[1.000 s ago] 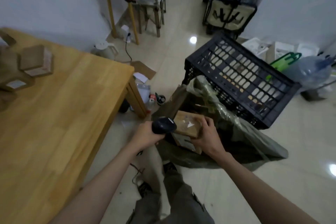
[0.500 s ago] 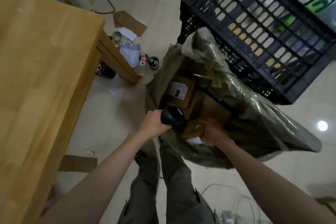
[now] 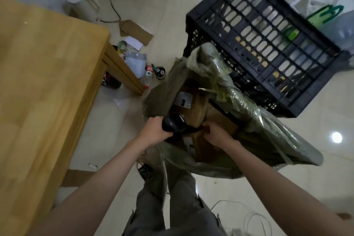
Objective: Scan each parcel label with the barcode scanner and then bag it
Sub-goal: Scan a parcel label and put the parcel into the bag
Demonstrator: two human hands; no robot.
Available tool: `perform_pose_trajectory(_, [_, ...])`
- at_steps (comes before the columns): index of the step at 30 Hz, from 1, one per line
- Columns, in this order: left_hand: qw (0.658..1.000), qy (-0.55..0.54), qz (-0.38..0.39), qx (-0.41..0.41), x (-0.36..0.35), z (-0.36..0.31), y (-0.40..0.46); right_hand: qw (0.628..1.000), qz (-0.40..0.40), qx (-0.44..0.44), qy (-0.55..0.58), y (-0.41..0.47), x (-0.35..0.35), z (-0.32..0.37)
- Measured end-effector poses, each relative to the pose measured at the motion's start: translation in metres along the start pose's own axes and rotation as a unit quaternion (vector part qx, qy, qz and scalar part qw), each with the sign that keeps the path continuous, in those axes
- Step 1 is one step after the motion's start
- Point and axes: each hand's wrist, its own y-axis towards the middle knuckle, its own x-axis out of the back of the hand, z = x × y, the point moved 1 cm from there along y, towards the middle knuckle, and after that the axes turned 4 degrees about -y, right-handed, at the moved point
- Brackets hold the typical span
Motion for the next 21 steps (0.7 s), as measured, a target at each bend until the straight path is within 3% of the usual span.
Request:
perform_pose_trajectory(10, [0.988,-0.037,-0.146,-0.031,0.122,-0.019,-0.097,0.981,-0.061,0.166,-0.08,-0.069,0.1,0.159])
perform_pose_trajectory(21, [0.953,-0.106,-0.284,0.008,0.2,0.046,-0.232,0.933,-0.08,0.309,-0.167,-0.147,0.089,0.317])
